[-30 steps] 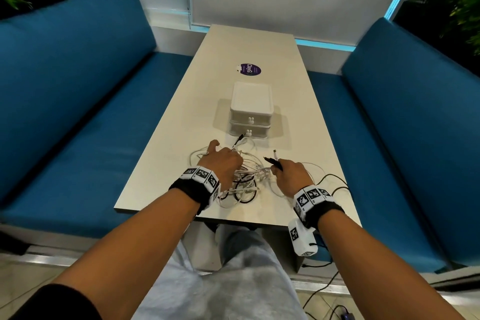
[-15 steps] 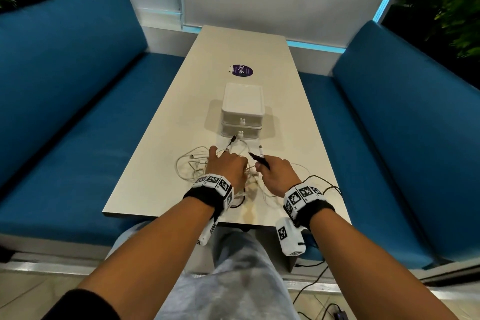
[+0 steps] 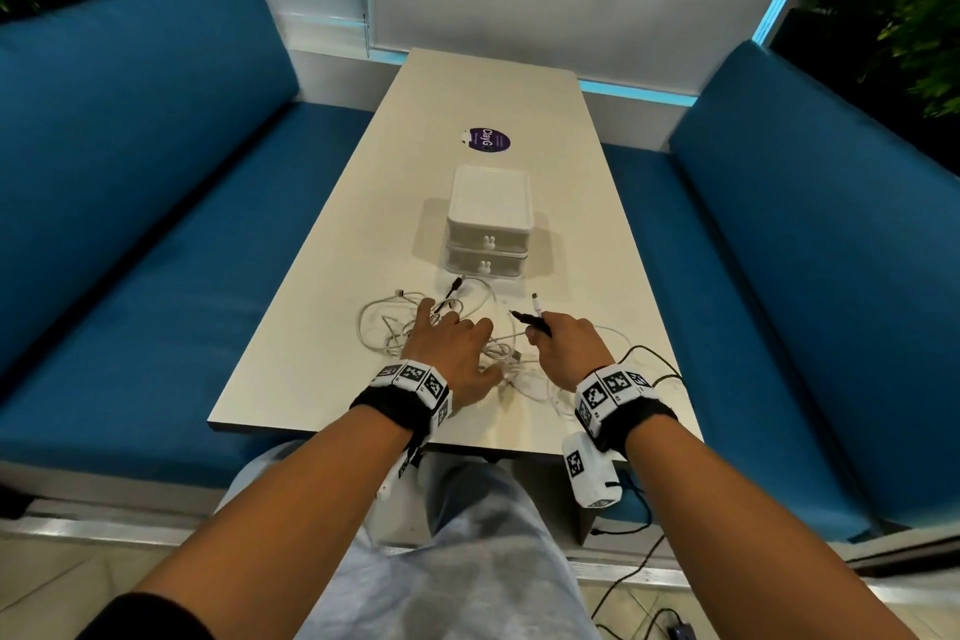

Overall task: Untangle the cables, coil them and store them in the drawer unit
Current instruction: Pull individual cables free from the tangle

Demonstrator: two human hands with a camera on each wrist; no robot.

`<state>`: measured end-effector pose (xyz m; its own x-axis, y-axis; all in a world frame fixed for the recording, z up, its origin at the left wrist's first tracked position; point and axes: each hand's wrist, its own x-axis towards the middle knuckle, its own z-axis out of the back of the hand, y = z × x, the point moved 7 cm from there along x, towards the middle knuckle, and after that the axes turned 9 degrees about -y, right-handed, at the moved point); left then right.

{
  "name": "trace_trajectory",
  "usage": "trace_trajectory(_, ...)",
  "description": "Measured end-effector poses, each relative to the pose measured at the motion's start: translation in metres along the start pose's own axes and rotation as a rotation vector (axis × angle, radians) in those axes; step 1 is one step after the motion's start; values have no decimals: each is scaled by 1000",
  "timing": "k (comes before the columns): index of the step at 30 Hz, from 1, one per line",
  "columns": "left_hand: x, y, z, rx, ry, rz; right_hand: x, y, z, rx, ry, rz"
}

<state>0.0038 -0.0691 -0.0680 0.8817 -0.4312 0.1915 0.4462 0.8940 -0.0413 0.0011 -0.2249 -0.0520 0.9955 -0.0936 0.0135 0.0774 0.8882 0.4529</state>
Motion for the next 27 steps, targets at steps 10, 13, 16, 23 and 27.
trace_trajectory(10, -3, 6, 10, -75, -109, 62, 6, 1, 0, 2, 10, -12)
trace_trajectory(13, -4, 6, 11, -108, -133, 45, 8, 4, 3, -11, -19, 0)
trace_trajectory(16, -4, 8, 14, -140, -192, 22, 11, 5, 8, -38, -53, -1)
trace_trajectory(23, -6, 0, 16, -77, -151, -116, 16, -5, 10, -73, -57, -70)
trace_trajectory(27, -10, -5, 13, 23, -80, -165, 19, -8, 11, -71, -51, -72)
